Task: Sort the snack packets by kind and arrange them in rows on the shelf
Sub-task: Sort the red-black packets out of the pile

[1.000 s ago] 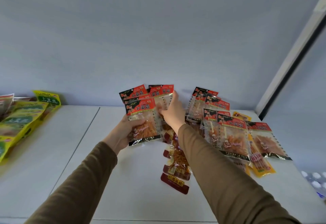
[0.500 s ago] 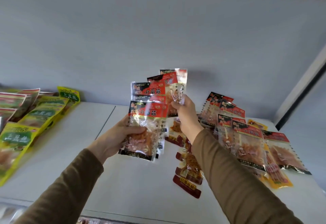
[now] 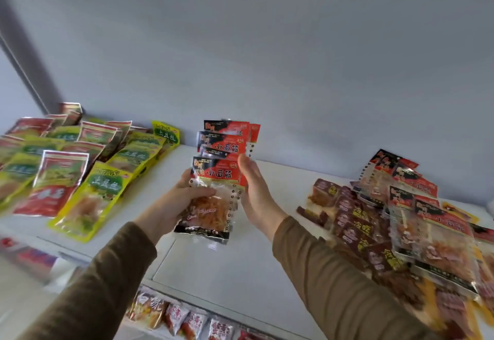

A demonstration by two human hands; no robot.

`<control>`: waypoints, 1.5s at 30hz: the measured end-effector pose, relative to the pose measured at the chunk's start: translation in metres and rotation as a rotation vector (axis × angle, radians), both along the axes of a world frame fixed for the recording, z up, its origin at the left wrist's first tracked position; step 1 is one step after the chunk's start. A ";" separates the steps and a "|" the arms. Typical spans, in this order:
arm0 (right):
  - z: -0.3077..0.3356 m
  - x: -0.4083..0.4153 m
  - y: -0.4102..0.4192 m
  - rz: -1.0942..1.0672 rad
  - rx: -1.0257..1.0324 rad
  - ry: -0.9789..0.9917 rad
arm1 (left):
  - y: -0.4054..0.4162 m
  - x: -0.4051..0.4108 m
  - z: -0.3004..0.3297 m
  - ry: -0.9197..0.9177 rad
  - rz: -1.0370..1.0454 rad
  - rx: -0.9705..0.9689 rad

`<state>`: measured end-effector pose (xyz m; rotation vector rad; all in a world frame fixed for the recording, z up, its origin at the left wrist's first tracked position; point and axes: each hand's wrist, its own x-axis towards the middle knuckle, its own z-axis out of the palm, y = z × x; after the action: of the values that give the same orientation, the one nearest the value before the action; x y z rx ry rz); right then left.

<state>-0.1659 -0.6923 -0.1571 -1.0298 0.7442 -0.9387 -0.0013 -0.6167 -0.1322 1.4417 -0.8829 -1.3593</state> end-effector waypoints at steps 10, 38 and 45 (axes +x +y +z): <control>-0.030 0.137 -0.008 -0.076 0.207 -0.014 | -0.007 0.098 0.014 -0.399 0.057 0.167; -0.006 0.120 0.009 -0.145 -0.168 0.359 | -0.030 0.113 -0.002 -1.030 0.057 0.050; 0.017 0.014 0.016 -0.241 -0.654 0.752 | -0.048 0.046 0.012 -1.155 -0.016 -0.352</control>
<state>-0.1516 -0.6768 -0.1398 -1.9563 1.2373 -1.0277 0.0448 -0.6647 -0.1203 1.8866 -1.7302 -0.2172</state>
